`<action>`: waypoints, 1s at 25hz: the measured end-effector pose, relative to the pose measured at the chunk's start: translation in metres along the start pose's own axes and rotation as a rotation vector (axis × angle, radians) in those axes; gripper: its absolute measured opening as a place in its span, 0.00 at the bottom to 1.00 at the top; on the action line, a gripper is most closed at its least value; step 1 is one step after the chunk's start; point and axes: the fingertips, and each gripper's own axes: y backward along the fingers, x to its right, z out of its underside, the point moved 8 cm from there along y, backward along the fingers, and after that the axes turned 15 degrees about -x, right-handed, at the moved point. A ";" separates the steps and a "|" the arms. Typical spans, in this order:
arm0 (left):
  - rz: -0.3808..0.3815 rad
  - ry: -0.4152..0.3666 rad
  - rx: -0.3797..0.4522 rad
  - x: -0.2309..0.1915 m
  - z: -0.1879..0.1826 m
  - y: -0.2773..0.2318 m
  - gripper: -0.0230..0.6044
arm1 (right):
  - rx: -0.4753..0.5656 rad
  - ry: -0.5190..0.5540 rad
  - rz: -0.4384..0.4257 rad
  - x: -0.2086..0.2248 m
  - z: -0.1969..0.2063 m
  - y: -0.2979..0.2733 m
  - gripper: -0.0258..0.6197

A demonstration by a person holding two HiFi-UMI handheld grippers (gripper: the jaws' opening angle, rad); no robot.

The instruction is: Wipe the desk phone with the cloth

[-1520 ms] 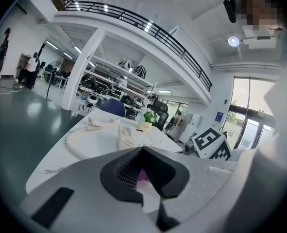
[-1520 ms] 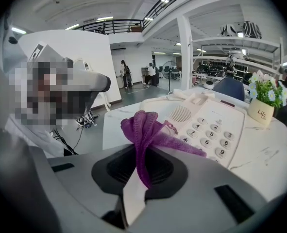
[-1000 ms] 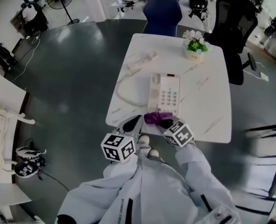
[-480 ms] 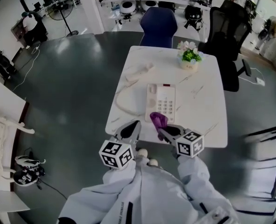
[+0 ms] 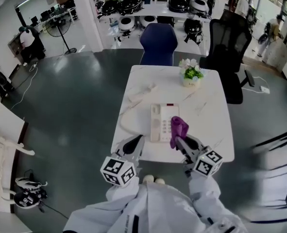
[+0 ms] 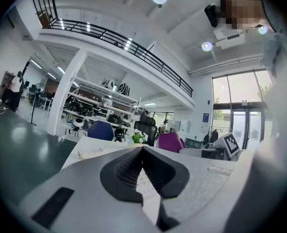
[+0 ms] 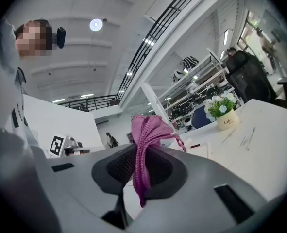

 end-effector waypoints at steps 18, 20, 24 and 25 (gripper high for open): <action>-0.053 -0.035 0.082 -0.040 -0.037 0.025 0.03 | 0.057 0.141 0.285 -0.008 -0.033 0.018 0.10; -0.061 -0.035 0.086 -0.042 -0.038 0.027 0.03 | 0.062 0.144 0.294 -0.008 -0.034 0.021 0.10; -0.077 -0.038 0.091 -0.046 -0.040 0.028 0.03 | 0.071 0.164 0.326 -0.008 -0.039 0.024 0.10; -0.080 -0.039 0.091 -0.046 -0.040 0.029 0.03 | 0.071 0.174 0.337 -0.008 -0.040 0.025 0.10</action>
